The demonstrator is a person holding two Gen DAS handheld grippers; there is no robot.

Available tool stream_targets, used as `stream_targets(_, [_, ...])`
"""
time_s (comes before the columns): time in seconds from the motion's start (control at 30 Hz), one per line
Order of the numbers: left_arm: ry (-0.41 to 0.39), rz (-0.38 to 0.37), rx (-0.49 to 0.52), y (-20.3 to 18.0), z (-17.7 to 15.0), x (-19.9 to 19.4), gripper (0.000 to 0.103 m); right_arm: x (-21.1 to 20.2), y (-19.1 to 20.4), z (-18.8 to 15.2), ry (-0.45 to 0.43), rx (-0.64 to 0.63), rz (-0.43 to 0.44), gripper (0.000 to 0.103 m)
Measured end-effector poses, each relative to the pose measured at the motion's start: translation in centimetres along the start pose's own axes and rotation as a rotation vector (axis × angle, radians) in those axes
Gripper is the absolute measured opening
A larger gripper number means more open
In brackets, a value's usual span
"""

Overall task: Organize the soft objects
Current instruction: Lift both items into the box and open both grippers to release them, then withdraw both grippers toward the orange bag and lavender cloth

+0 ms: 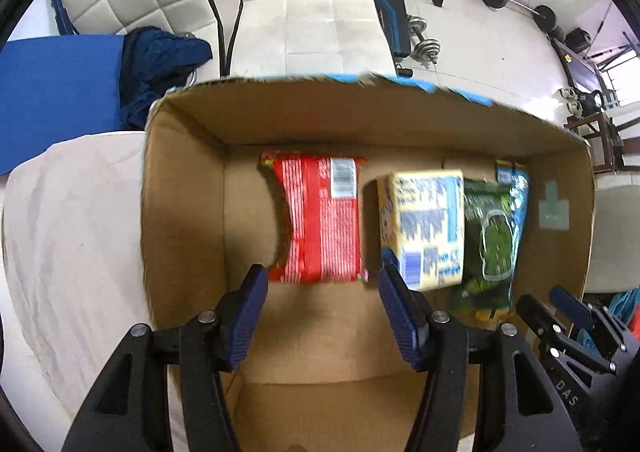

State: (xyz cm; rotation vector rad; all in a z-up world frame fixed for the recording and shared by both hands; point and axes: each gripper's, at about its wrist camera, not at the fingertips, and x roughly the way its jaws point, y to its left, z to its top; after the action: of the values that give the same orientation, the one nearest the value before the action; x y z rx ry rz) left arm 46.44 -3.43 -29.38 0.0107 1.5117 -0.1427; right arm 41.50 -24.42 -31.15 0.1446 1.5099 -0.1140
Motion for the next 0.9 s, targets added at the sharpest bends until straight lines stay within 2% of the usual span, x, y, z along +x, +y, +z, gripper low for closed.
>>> stream_targets(0.27, [-0.066,-0.001,0.0,-0.4,-4.4,-1.4,0.056,-0.8,1.7,-3.1,-0.011,-0.064,-0.005,0.057])
stream_targets(0.37, [-0.102,0.02,0.012,-1.0,-6.2,-2.4,0.056,-1.0,2.0,-4.1,-0.028,-0.081,-0.006,0.07])
stream_targets(0.57, [-0.142,0.016,0.001,-0.9,-7.8,-3.8,0.057,-2.3,2.4,-6.1,-0.056,-0.095,0.004,0.073])
stream_targets(0.67, [-0.169,0.033,0.003,-1.0,-8.5,-4.8,0.091,-2.7,2.1,-6.6,-0.076,-0.094,0.007,0.089])
stream_targets(0.77, [-0.195,0.031,0.007,-1.1,-9.5,-5.6,0.094,-3.9,2.0,-7.5,-0.102,-0.099,0.004,0.091])
stream_targets(0.83, [-0.205,0.032,0.008,-1.2,-10.2,-6.3,0.094,-4.7,2.0,-8.0,-0.114,-0.101,0.002,0.101])
stream_targets(0.9, [-0.229,0.026,0.006,-1.2,-10.8,-7.0,0.094,-5.8,1.8,-8.6,-0.142,-0.097,0.001,0.103])
